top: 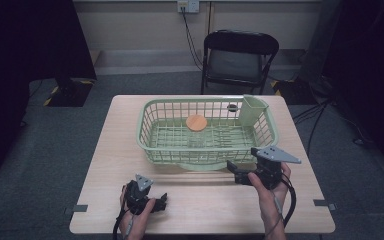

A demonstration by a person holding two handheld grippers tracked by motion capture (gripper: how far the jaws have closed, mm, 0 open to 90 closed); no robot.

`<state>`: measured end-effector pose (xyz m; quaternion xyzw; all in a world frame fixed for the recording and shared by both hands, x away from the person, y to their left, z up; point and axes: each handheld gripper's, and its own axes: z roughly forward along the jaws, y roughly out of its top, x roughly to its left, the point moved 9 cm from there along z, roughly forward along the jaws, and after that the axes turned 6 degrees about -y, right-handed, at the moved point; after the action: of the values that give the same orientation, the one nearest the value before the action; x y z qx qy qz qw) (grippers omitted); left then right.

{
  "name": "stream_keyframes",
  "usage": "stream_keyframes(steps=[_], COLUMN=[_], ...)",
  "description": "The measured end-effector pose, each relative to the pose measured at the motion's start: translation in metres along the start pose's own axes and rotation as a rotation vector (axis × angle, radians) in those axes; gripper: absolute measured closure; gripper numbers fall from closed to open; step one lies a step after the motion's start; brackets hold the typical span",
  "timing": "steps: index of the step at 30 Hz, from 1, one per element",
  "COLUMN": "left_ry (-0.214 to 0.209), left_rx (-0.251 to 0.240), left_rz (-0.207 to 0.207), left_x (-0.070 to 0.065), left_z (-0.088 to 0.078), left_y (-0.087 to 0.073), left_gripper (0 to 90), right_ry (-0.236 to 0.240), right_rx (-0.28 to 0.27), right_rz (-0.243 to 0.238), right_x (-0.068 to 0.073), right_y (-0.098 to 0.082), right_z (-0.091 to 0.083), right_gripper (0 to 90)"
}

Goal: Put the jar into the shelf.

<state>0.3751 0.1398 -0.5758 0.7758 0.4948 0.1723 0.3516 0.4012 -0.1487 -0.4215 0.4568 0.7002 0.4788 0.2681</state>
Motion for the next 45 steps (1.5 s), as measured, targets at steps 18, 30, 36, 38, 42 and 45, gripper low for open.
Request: stream_keyframes(steps=[18, 30, 36, 38, 42, 45], left_ry=[0.0, 0.0, 0.0, 0.0, 0.0, 0.002], left_rx=[0.0, -0.001, 0.0, 0.0, -0.001, -0.001], left_rz=[0.0, -0.002, 0.0, 0.0, -0.002, -0.004], left_x=[0.0, 0.0, 0.0, 0.0, 0.0, 0.0], left_z=[0.0, 0.0, 0.0, 0.0, 0.0, 0.0], left_y=[0.0, 0.0, 0.0, 0.0, 0.0, 0.0], left_gripper=[0.3, 0.3, 0.3, 0.3, 0.3, 0.3], right_ry=[-0.042, -0.063, -0.07, -0.077, -0.097, -0.118], right_rx=[0.053, 0.108, 0.15, 0.159, 0.173, 0.187], right_rz=[0.052, 0.043, 0.049, 0.048, 0.042, 0.046], right_x=[-0.01, -0.007, -0.006, -0.006, -0.008, -0.01], right_y=[-0.057, -0.089, -0.107, -0.111, -0.117, -0.121], right_z=[0.002, 0.009, 0.015, 0.015, 0.016, 0.016], right_gripper=[2.8, 2.8, 3.0, 3.0, 3.0, 3.0])
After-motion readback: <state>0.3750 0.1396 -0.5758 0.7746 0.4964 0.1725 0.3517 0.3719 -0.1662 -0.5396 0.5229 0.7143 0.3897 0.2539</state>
